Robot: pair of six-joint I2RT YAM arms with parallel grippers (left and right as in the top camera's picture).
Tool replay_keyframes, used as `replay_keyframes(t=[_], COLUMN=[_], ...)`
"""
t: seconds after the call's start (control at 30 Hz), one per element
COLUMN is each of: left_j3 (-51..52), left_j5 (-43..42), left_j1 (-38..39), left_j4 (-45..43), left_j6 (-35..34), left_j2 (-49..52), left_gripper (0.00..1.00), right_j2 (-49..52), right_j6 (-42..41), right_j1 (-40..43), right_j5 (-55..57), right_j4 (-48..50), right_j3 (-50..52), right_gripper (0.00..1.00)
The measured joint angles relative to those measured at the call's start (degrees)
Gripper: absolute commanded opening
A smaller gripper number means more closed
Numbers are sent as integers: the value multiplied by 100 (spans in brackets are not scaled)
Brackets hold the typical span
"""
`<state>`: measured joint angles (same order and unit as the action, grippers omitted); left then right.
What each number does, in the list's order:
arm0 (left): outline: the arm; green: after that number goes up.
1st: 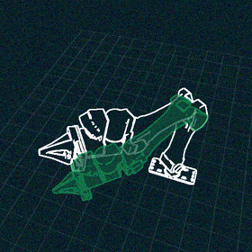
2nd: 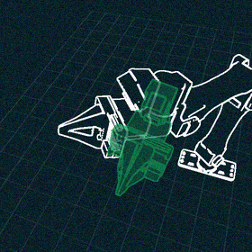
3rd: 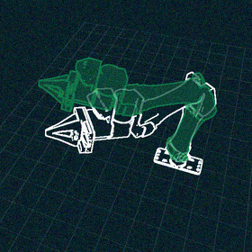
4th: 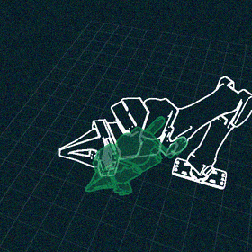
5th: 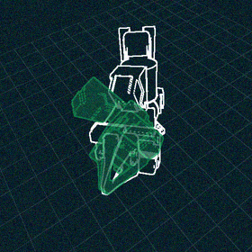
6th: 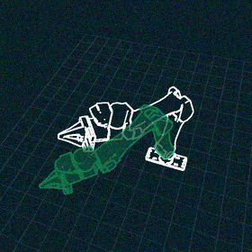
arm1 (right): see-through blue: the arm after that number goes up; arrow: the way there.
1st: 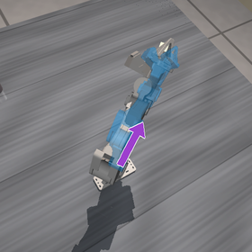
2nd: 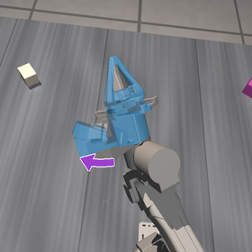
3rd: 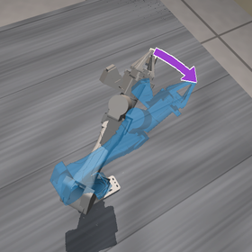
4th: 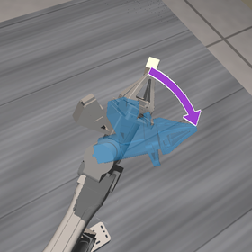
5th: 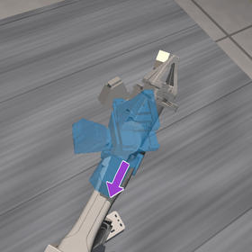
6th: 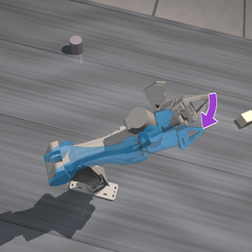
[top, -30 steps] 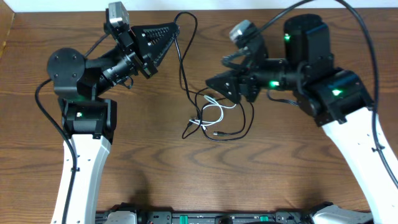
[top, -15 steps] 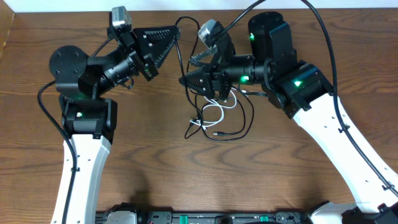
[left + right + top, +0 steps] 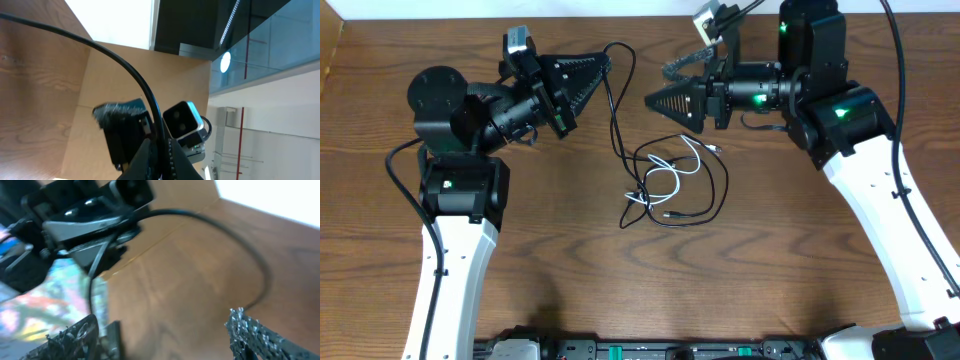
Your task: Untangle cables
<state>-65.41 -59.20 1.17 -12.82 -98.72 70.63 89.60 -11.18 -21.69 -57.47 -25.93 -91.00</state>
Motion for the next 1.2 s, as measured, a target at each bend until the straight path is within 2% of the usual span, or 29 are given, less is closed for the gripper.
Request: replay_keyframes(t=[0.27, 0.47, 0.57, 0.6, 0.63, 0.73, 0.83, 0.93, 0.97, 1.0, 1.1, 1.2], left_j3=[0, 0, 0, 0, 0, 0, 0, 0, -4, -4, -17, -20], left_j5=[22, 256, 350, 387, 413, 437, 481, 516, 553, 586, 551, 535], left_j1=[68, 492, 551, 546, 531, 531, 531, 531, 525, 514, 529, 546], left_j4=[142, 361, 365, 363, 363, 345, 350, 345, 341, 334, 466, 857], left_j6=[225, 299, 317, 319, 323, 321, 358, 382, 407, 457, 769, 1163], left_j2=[0, 0, 0, 0, 0, 0, 0, 2, 4, 4, 42, 111], left_gripper=[7, 7, 8, 7, 8, 9, 31, 65, 70, 79, 85, 85], right_j2=[0, 0, 0, 0, 0, 0, 0, 0, 2, 2, 13, 39], right_j6=[-251, -564, -691, -723, -752, -817, -861, -1008, -1062, -1115, -1408, -1683], right_j1=[-787, -1119, -1121, -1117, -1113, -1071, -977, -822, -743, -667, -216, 391], right_j5=[63, 533, 699, 734, 767, 868, 898, 1047, 1091, 1180, 1528, 1786], right_j4=[101, 269, 269, 267, 264, 223, 225, 269, 302, 350, 476, 553], right_j3=[0, 2, 0, 2, 0, 4, 7, 13, 17, 17, -136, -651], right_gripper=[66, 41, 17, 5, 1, 1, 1, 1, 1, 1, 1, 1])
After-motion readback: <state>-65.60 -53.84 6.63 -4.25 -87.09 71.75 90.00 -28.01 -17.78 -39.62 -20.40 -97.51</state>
